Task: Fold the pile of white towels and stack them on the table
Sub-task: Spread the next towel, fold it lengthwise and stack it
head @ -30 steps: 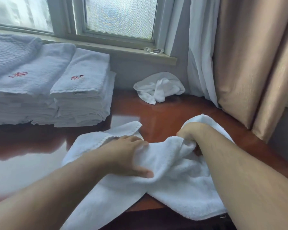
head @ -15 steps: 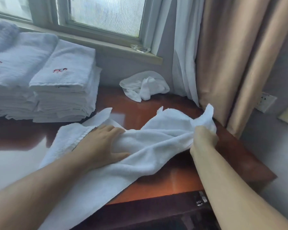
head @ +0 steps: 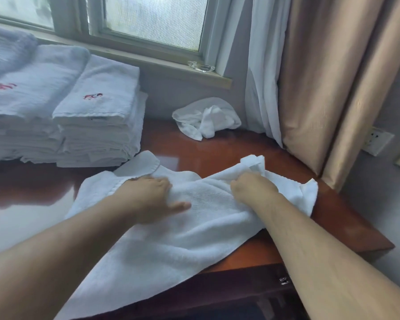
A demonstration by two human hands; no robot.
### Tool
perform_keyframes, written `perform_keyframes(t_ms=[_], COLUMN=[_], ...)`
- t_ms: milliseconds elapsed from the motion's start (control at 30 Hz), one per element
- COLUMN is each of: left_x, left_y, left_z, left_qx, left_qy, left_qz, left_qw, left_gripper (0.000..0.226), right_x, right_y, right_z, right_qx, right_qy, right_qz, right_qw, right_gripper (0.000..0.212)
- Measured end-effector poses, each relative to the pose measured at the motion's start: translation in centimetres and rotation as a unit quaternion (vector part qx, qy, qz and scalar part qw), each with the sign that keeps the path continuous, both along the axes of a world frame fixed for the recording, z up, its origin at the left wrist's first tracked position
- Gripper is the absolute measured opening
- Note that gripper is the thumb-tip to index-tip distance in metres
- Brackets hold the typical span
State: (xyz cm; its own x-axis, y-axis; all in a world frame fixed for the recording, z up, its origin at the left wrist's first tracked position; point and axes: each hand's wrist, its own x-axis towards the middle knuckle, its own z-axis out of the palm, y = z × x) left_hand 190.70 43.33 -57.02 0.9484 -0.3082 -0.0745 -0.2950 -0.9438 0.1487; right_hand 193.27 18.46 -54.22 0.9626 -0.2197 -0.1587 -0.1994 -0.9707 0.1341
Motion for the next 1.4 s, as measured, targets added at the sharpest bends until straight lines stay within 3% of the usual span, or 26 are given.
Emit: perform_keyframes(t_ms=[100, 167, 267, 333, 433, 467, 533, 633, 767, 833, 933, 1033, 1100, 1167, 1267, 1400], left_x=[1.5, 2.0, 2.2, 2.5, 2.6, 2.4, 2.0, 1.6, 1.1, 1.1, 1.1, 0.3, -0.4, -1.2, -1.6, -1.9], left_y=[-1.6, -2.5, -3.2, -3.1, -3.2, -3.4, -3.4, -1.4, 3.1, 5.2, 6.4, 5.1, 3.1, 1.0, -0.6, -1.4], left_z=[-0.6, -1.5, -3.4, -3.9, -4.0, -3.9, -3.5, -3.1, -3.5, -3.4, -3.0, -2.8, -2.6, -3.1, -3.8, -3.1], left_qx=[-0.001, -0.038, -0.122, -0.163, -0.166, -0.175, -0.219, -0.272, -0.121, -0.032, 0.005, -0.004, -0.071, -0.055, -0.008, 0.002], left_qy=[0.001, -0.007, -0.091, -0.134, -0.154, -0.169, -0.2, -0.224, -0.201, -0.16, -0.09, -0.162, -0.145, -0.101, -0.093, -0.069], left_qz=[0.036, 0.068, 0.057, 0.056, 0.055, 0.05, 0.043, 0.057, 0.062, 0.156, 0.263, 0.182, 0.047, -0.019, 0.007, 0.016], left_qw=[0.999, 0.997, 0.987, 0.976, 0.972, 0.969, 0.954, 0.934, 0.97, 0.974, 0.961, 0.97, 0.986, 0.993, 0.996, 0.997], left_gripper=[0.059, 0.055, 0.051, 0.053, 0.053, 0.051, 0.038, 0.021, 0.033, 0.042, 0.052, 0.056, 0.054, 0.065, 0.077, 0.083], right_x=[0.2, 0.6, 0.4, 0.4, 1.3, 1.6, 2.0, 1.5, 1.3, 0.8, -0.1, -0.8, -1.1, -1.5, -2.1, -2.8], right_y=[0.4, 0.2, -0.6, -1.2, -0.6, 0.4, 3.0, 5.9, 5.3, 4.8, 4.6, 4.1, 2.5, 0.1, -2.7, -3.1], right_z=[0.4, -0.6, -3.0, -3.4, -2.9, -2.8, -3.3, -5.0, -5.8, -5.9, -5.7, -5.2, -4.7, -4.4, -4.6, -5.3], right_qx=[-0.108, -0.066, 0.076, 0.135, 0.063, 0.054, 0.143, 0.204, 0.194, 0.197, 0.176, 0.182, 0.175, 0.166, 0.14, 0.128], right_qy=[0.04, 0.023, -0.061, -0.051, -0.073, -0.121, -0.22, -0.22, -0.241, -0.263, -0.242, -0.172, -0.227, -0.317, -0.291, -0.276], right_qz=[-0.026, -0.027, 0.082, 0.082, -0.021, -0.005, 0.09, 0.211, 0.211, 0.168, 0.152, 0.179, 0.156, 0.102, 0.044, 0.059], right_qw=[0.993, 0.997, 0.992, 0.986, 0.995, 0.991, 0.961, 0.93, 0.927, 0.93, 0.942, 0.952, 0.945, 0.928, 0.945, 0.951], right_gripper=[0.023, 0.031, 0.05, 0.053, 0.052, 0.049, 0.041, 0.038, 0.039, 0.038, 0.033, 0.036, 0.036, 0.031, 0.024, 0.027])
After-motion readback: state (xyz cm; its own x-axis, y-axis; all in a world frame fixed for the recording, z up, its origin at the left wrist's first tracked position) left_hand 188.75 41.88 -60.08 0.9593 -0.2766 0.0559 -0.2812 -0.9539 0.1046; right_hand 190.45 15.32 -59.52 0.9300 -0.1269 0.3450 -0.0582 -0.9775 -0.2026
